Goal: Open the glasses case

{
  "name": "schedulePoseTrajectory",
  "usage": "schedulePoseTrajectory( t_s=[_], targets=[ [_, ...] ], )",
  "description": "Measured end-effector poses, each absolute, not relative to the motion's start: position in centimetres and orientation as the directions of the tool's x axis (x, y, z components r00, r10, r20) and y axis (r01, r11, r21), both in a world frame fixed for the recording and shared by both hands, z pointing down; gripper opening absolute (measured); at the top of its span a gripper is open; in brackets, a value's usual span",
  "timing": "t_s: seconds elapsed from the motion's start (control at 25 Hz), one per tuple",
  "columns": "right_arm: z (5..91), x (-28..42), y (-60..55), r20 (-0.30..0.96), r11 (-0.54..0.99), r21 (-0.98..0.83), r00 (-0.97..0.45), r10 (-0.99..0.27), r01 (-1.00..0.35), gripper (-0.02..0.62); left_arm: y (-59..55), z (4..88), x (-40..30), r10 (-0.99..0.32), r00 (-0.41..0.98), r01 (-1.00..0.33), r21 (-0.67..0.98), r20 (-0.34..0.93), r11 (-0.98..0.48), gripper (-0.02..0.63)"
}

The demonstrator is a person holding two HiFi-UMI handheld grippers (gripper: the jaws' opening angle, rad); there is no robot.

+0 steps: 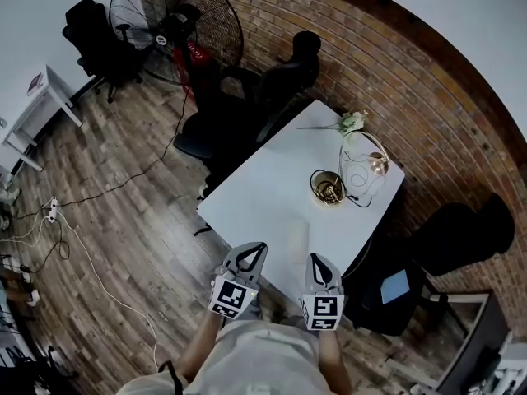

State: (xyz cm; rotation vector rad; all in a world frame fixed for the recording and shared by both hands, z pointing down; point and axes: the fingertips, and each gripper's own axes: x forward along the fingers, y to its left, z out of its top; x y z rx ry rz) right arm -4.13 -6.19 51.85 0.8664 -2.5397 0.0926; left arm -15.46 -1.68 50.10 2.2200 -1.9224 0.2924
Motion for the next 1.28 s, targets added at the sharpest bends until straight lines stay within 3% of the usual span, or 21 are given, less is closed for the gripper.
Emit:
schedulePoseTrajectory(
  t_s=[0.48,1.28],
  targets=[
    [58.2,-3.7,-8.6,0.527,0.78,0.052,-0.646,-0.552,-0.624,0.006,-5.4,57.6,-14.1,-0.889,0.225,-0.973,0.041,0.398,-0.227,0.002],
    [63.4,-0.4,-9.3,0.585,0.835,-0.093,-0.708,-0.395,-0.543,0.008,-8.1,62.7,-9.0,-0.815,0.143,-0.981,-0.031,0.561,-0.193,0.002]
  ],
)
